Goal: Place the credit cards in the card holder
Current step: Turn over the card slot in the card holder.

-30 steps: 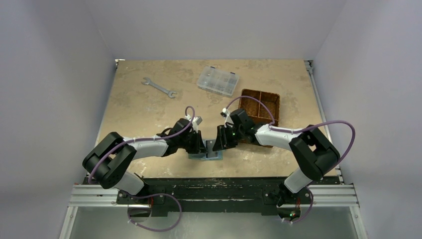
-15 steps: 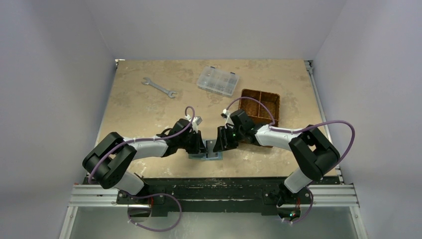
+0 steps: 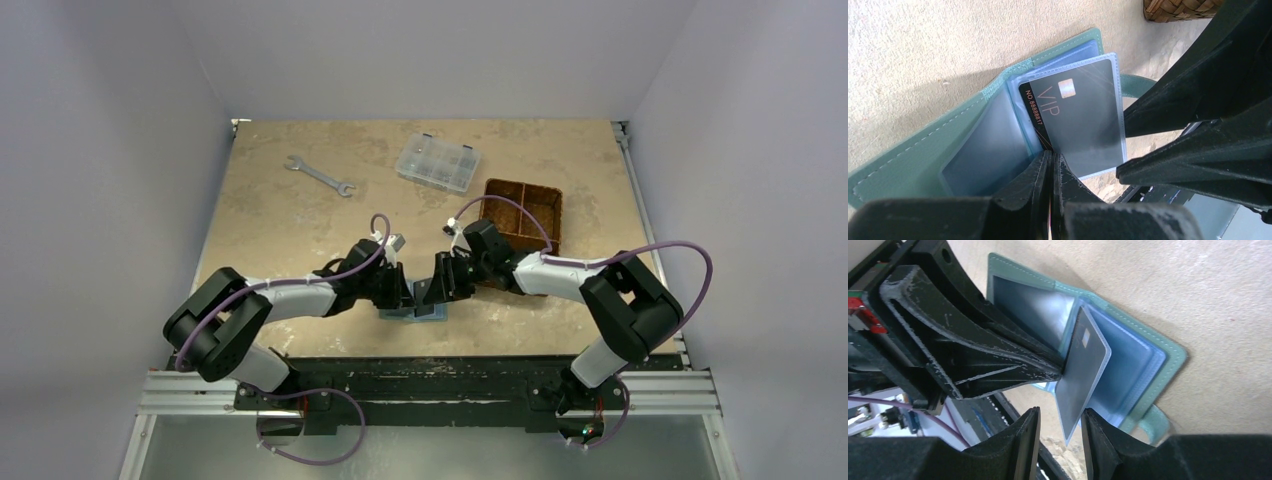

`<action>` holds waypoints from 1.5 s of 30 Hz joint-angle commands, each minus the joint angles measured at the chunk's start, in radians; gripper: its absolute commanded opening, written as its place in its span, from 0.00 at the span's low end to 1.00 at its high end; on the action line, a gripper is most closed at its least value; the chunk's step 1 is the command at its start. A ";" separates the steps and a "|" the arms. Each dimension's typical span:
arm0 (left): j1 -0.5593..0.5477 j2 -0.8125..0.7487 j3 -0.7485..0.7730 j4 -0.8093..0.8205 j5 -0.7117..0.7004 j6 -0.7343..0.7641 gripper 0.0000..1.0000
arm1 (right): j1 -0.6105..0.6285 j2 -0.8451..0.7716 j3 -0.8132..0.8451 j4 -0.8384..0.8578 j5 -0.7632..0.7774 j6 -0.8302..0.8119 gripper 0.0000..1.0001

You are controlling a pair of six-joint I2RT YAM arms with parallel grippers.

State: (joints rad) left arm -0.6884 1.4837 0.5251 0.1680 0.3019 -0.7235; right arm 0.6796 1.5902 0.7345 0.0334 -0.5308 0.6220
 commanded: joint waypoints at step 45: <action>0.045 -0.187 0.319 -0.247 -0.011 0.068 0.73 | -0.379 -0.405 0.078 -0.441 0.337 -0.248 0.74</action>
State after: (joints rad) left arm -0.6472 1.2285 0.7601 -0.1802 0.2226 -0.7101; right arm 0.3035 1.1725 0.8452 -0.3183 -0.3523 0.4229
